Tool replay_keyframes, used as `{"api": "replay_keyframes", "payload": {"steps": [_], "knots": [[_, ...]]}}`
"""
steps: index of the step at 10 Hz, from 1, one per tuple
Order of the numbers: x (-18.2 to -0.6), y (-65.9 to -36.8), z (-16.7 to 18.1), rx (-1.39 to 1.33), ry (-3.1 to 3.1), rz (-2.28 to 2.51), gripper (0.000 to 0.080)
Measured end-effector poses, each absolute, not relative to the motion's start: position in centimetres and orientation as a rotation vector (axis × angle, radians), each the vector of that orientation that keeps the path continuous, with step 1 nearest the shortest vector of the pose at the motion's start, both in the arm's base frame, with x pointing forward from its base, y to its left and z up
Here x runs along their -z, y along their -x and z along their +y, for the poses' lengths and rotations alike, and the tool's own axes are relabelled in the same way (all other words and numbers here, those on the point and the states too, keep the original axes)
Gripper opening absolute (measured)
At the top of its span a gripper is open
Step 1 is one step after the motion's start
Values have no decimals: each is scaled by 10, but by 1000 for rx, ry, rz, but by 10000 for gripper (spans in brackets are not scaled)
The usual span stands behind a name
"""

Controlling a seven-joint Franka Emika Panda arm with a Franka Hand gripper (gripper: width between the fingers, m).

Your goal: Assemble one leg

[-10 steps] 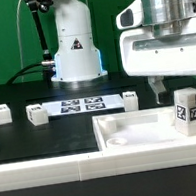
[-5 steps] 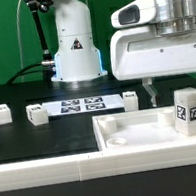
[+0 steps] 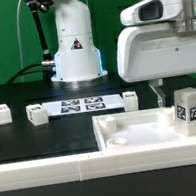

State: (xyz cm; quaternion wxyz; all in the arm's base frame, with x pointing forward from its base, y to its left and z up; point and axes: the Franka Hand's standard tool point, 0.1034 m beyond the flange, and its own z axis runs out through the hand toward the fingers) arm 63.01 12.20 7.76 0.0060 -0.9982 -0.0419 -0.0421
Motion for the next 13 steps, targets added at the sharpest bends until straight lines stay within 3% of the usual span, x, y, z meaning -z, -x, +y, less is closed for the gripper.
{"api": "replay_keyframes", "payload": {"steps": [2,4,7,13], "knots": [[-77,-630,121,130,3125,-185,639],[-76,-630,120,129,3125,-185,293],[-76,-630,120,130,3124,-107,291],[-75,-629,115,112,2895,1092,291]]}}
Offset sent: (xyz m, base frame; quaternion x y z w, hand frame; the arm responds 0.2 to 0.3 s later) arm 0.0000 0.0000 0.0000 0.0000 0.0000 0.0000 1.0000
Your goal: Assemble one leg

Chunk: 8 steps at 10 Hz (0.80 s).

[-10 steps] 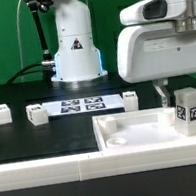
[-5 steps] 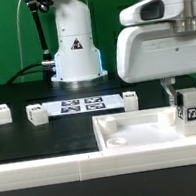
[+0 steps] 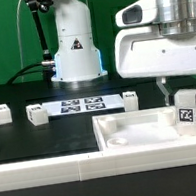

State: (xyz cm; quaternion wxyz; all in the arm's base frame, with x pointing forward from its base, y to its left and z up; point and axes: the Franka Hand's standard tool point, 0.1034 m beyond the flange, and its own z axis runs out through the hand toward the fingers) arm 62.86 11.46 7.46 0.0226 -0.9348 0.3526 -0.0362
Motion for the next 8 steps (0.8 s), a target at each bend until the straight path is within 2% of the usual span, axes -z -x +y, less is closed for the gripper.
{"api": "replay_keyframes", "payload": {"steps": [3,7,8], "knots": [[-74,-626,115,79,2630,1626,292],[-74,-626,113,58,2544,1730,292],[-74,-626,113,60,2575,1684,519]]}}
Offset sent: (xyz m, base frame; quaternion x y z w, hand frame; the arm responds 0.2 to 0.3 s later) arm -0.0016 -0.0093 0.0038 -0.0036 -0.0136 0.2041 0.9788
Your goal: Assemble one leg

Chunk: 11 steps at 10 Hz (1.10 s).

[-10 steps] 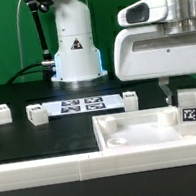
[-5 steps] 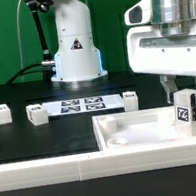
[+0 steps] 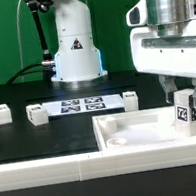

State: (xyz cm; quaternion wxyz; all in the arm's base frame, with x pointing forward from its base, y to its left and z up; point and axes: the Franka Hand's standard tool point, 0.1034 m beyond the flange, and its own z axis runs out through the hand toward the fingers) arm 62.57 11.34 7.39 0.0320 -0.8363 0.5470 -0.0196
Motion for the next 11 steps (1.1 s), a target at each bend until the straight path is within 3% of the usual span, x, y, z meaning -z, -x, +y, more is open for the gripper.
{"api": "replay_keyframes", "payload": {"steps": [1,2,3,11], "knots": [[-74,-626,114,67,2613,1624,519],[-74,-626,116,68,2677,1519,625],[-73,-625,118,75,2773,1348,642],[-71,-623,124,101,3125,103,649]]}}
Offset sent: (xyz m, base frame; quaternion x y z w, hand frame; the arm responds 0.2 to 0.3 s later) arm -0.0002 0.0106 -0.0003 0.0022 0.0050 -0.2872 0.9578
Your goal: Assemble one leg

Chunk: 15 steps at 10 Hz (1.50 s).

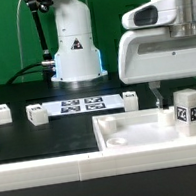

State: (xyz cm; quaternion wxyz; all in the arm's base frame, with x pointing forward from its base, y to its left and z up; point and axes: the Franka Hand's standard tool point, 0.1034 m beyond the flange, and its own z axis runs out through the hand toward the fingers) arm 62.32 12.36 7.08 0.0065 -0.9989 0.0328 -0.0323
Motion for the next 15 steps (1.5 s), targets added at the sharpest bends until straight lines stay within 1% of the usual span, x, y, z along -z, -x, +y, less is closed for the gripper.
{"api": "replay_keyframes", "payload": {"steps": [2,3,4,5,6,7,10,12,15], "knots": [[-74,-624,126,111,3141,-97,649],[-74,-624,125,113,3140,-162,606],[-74,-624,124,111,3141,-160,606],[-73,-624,124,110,3141,-156,438],[-73,-624,124,110,3141,-155,301],[-73,-624,123,111,3142,-154,289],[-73,-624,123,110,3140,-63,289],[-73,-624,122,105,3092,423,289],[-73,-625,121,100,2976,913,290]]}}
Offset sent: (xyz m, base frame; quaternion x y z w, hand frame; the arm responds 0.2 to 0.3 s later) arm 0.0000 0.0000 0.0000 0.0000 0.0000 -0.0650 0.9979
